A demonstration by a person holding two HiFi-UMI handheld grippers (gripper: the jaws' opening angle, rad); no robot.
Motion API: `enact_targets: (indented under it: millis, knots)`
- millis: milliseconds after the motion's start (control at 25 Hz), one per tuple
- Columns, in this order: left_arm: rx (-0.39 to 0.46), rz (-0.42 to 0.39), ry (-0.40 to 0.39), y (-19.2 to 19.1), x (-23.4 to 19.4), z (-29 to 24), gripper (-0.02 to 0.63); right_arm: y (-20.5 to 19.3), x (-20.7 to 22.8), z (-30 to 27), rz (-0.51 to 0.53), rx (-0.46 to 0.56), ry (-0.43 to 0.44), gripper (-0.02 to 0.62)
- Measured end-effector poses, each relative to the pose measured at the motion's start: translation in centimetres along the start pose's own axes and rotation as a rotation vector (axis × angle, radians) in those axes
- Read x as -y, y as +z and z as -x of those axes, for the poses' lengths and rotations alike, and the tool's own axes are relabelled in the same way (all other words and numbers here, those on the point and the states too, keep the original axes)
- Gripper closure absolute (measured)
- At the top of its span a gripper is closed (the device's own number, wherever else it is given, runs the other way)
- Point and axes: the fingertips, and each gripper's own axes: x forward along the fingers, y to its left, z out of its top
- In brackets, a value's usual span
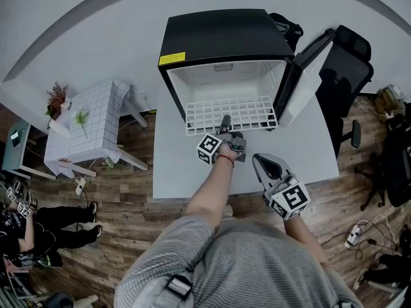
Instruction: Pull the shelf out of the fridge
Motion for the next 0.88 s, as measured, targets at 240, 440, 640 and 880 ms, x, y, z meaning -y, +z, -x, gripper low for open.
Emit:
enact_targets:
  millis: [240, 440, 640, 880]
  knots:
    - [0.0, -0.01, 0.0, -0.2, 0.3, 0.1, 0.578, 0.1, -0.1, 0.6, 0.002, 0.001, 0.001, 0.581]
    - [0.005, -0.006, 0.005, -0.2, 0.4, 0.2, 0.578, 0.1, 0.0, 0.7, 0.001, 0.001, -0.002, 0.581]
    - [0.007, -0.005, 0.014, -0.4, 0.6, 0.7, 0.578, 0.0, -0.3, 0.7, 0.002, 0.0, 0.007, 0.581]
    - [0.017, -0.004, 0.017, -0.4, 0.8, 1.2, 0.578, 0.1, -0.6, 0.8, 0.0, 0.006, 0.014, 0.581]
